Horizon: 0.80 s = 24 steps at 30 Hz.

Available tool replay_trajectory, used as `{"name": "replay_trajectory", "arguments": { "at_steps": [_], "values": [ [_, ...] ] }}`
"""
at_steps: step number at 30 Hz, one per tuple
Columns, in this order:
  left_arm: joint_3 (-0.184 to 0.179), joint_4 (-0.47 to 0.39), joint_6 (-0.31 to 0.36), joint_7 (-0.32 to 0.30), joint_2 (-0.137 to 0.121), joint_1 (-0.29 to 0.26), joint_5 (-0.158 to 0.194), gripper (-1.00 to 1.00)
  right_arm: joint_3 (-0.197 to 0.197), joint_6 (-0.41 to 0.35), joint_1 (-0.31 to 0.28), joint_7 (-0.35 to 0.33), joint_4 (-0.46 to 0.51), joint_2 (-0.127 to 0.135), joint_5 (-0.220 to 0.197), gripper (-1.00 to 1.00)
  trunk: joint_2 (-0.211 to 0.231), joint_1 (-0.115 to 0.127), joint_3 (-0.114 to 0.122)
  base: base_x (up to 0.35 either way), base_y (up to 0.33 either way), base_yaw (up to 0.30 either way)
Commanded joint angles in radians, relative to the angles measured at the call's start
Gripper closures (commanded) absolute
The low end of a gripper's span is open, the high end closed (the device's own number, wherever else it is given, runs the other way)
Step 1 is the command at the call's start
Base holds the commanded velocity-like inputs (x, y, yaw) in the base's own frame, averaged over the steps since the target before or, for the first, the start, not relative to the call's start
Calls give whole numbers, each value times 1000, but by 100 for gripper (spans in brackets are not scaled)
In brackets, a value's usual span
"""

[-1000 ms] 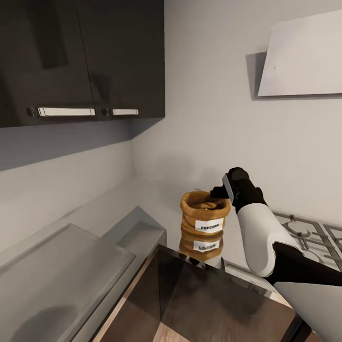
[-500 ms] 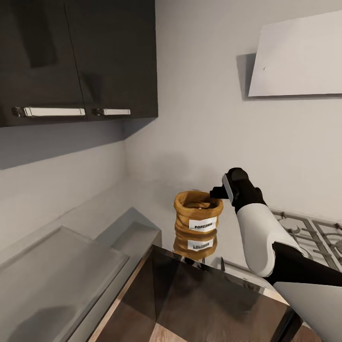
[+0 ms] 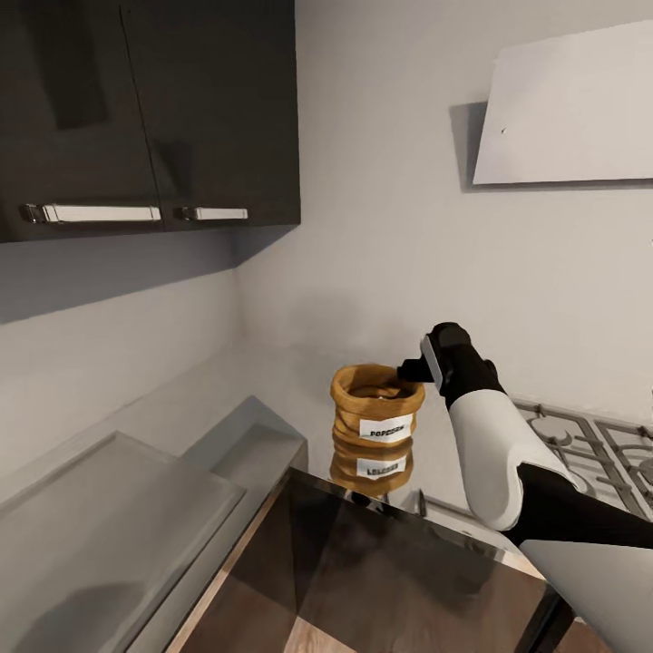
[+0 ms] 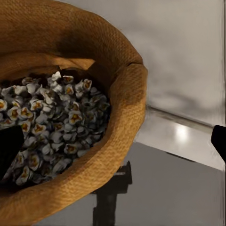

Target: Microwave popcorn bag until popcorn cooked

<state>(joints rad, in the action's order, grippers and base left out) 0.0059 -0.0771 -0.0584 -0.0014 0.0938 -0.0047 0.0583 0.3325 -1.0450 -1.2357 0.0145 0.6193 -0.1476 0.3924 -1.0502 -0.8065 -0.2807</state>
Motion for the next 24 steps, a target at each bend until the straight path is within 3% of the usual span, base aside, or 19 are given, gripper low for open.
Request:
{"name": "replay_trajectory", "arguments": {
  "at_steps": [1,12,14,24],
  "values": [
    [0,0,-3,0,0,-1,6,-100,5,-2,-1,1,1,-1,1,-100,-1,0,-1,0,-173,0],
    [0,0,-3,0,0,-1,6,-100,4,-2,-1,3,1,-1,-1,-100,-1,0,-1,0,-102,0],
    [6,-1,-3,0,-2,0,6,-100,3,9,4,6,12,-12,-2,-100,-1,0,-1,0,0,0],
    [6,-1,-3,0,-1,-1,6,-100,2,54,-21,-9,34,-9,7,-100,-1,0,-1,0,0,0]
  ]
}}
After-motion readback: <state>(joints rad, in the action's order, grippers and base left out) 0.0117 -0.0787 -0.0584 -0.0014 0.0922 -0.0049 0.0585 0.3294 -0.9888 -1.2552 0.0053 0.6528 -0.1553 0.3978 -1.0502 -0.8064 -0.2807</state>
